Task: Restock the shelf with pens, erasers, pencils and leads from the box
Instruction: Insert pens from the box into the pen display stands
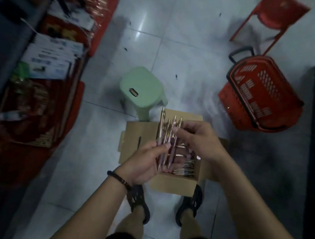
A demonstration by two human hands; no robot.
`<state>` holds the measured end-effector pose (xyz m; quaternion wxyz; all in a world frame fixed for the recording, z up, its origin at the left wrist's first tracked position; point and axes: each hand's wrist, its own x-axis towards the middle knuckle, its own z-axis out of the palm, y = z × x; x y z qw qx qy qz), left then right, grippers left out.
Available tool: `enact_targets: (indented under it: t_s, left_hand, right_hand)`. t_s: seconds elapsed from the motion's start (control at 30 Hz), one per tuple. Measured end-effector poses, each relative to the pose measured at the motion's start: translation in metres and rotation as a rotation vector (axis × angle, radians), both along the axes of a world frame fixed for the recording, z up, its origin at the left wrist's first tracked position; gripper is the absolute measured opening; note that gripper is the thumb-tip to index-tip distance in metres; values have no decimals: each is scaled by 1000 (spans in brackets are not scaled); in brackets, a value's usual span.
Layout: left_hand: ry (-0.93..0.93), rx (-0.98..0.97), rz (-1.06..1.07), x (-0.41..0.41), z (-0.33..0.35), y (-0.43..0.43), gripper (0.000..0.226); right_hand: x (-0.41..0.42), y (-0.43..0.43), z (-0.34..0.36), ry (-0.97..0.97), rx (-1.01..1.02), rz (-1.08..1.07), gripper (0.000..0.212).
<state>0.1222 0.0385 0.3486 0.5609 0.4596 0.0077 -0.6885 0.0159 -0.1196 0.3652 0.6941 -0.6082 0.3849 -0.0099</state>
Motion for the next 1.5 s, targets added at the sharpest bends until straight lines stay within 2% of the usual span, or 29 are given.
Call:
enact_targets:
  t_s: [0.13,0.23,0.4,0.57,0.67,0.77,0.9,1.0,1.1,1.2,1.5]
  left_hand:
    - [46,-58,58,42,108,51,42]
    - [-26,-116,152,67,166,83,44]
    - [-165,-177,377,94,259,157,42]
    - [-334,-181,679,94,322,259,39]
    - [-391,-152,871,91,344,325,32]
    - [-481,-137,1023,90,362,395,23]
    - [-638,-124,1104,92,386,506,34]
    - [-737,-57,1181,94,395,593,33]
    - [-769,35,1275,96,400,674,28]
    - [-842,160,1328,107,401,751,25]
    - [-860,242,1590,166,418,899,25]
  right_hand:
    - [52,39,111,-70,42,56,17]
    - [92,73,181,-175,71,83,19]
    - [160,133,259,-338,-55,258,11]
    - [219,232,322,-475,-182,526,34]
    - [244,303,351,-603,-281,681,36]
    - [262,381,378,-706,-283,795,29]
    - [288,496,407,-753,-245,974,25]
    - [307,586,428,-804,-273,1064,27]
    - [322,669,448,-859,-283,1048,31]
    - [341,741,462,-944,-301,993,26]
    - [433,898,505,-1063,-279,954,22]
